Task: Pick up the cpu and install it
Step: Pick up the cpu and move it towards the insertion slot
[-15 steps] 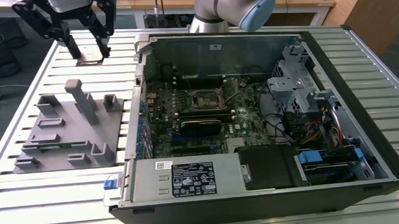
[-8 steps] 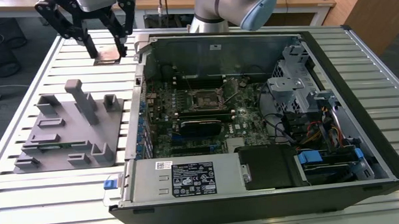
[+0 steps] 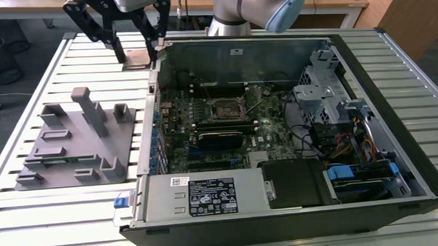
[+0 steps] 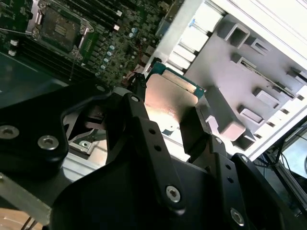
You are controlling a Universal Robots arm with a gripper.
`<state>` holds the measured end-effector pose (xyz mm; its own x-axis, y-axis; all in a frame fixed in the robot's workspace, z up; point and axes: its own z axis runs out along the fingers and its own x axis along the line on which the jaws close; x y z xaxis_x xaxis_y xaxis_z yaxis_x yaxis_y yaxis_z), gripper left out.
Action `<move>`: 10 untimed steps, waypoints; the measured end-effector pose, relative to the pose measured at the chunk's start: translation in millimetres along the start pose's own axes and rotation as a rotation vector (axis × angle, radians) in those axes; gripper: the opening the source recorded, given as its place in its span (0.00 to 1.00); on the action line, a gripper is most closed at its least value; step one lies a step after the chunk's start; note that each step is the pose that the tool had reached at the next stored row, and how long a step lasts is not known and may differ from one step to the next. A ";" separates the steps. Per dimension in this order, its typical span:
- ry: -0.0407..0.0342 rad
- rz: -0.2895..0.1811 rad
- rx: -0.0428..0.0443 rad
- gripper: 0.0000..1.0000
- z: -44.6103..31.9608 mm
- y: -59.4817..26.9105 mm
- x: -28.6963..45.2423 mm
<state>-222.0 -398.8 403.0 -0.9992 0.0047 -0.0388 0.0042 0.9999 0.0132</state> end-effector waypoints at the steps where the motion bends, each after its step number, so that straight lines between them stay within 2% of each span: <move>1: 0.0000 0.000 0.0000 0.53 0.2 0.5 -4.1; 10: 0.0000 0.000 -0.0001 0.53 2.8 9.7 -38.8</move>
<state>-183.1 -389.2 401.8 -0.9992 0.0048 -0.0389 0.0042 0.9999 0.0132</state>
